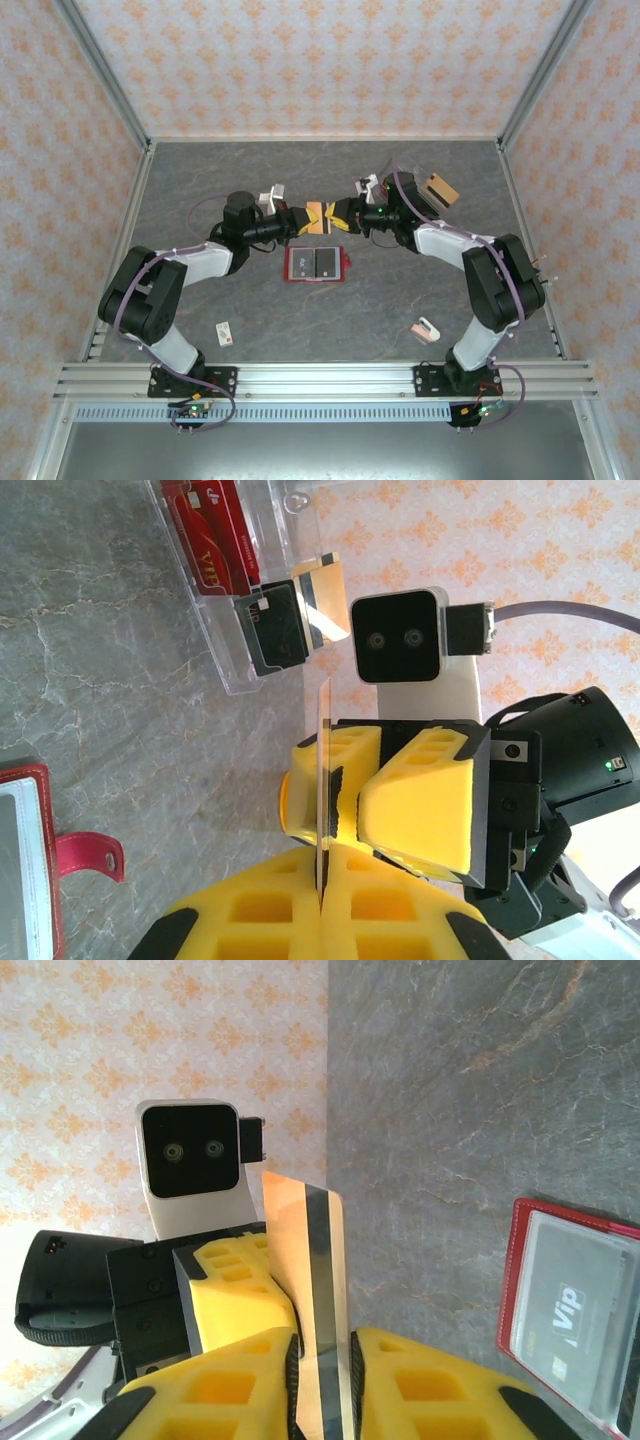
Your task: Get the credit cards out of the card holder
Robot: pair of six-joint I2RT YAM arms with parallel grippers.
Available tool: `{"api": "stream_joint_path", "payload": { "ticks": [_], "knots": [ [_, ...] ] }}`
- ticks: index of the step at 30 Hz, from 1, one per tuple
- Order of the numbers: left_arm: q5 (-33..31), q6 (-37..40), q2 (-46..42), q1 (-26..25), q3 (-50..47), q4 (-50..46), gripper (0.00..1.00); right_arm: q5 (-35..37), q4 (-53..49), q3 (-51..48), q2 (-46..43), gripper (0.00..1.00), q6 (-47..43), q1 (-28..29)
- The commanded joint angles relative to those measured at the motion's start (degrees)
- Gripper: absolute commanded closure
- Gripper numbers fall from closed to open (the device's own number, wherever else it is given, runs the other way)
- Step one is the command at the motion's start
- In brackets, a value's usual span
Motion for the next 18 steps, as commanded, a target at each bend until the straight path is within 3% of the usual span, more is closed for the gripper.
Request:
{"api": "stream_joint_path", "payload": {
  "ticks": [1,8,12,15,18],
  "knots": [
    [-0.70,-0.89,-1.96,-0.74,0.11,1.79,1.00,-1.74,5.87,2.47,1.46,0.76,2.13,0.97],
    [-0.99,-0.77,-2.00,-0.84,0.67,0.75,1.00,-1.17,5.91,3.83,2.87,0.77,2.30,1.71],
    [-1.66,1.92,-2.74,-0.71,1.78,-5.96,1.00,0.18,0.55,5.18,2.54,0.94,-1.51,1.45],
    [-5.76,11.77,-4.30,-0.58,6.62,-29.08,0.80,4.38,-11.41,7.47,0.52,1.00,-10.72,0.16],
    [-10.20,17.69,-4.74,-0.33,9.69,-42.65,0.63,11.07,-25.94,11.35,-1.80,1.00,-22.36,-1.86]
  ]
}}
